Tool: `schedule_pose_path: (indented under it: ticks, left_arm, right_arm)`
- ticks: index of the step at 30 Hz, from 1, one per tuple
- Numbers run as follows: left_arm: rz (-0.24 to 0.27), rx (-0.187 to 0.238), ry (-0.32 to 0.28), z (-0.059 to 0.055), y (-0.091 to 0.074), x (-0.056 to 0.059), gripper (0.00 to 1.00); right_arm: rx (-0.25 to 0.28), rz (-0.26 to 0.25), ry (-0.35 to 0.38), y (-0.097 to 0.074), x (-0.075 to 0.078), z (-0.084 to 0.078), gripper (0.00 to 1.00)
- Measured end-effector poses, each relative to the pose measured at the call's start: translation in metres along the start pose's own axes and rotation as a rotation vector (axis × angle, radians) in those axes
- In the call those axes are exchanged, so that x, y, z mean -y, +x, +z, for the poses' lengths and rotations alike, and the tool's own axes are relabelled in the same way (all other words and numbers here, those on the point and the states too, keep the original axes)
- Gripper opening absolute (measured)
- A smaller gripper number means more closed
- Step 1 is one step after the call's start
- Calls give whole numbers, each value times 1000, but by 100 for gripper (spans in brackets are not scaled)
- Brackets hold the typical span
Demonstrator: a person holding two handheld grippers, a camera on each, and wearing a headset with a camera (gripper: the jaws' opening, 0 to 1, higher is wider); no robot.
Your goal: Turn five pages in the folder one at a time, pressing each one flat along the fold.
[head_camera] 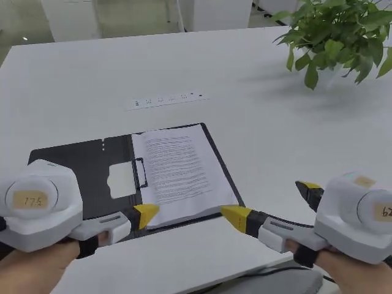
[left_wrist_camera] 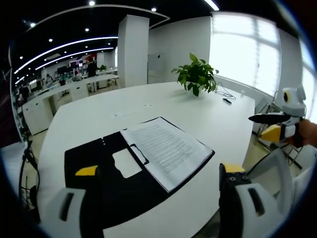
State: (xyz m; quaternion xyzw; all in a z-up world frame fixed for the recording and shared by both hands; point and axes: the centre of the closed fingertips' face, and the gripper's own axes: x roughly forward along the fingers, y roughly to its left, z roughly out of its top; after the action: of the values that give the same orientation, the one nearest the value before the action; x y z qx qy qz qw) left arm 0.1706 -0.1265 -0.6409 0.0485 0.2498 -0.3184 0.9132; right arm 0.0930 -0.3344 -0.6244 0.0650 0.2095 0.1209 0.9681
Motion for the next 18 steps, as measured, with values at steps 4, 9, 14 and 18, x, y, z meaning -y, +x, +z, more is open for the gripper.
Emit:
schedule_pose_path:
  ticks: [4,9,14,18]
  left_arm:
    - [-20,-6,14,1,9,3,99]
    - [-45,-10,28,3,20,8,99]
    - [-66,-25,41,-1,34,12,99]
    - [-83,-35,48,-5,41,19,99]
  right_arm:
    - [0,-4,1,-1,-2,-1,100]
    - [1,-9,8,-2,-5,-2,100]
    - [5,-18,11,-3,-7,-2,100]
    - [4,-22,12,-2,-8,-2,100]
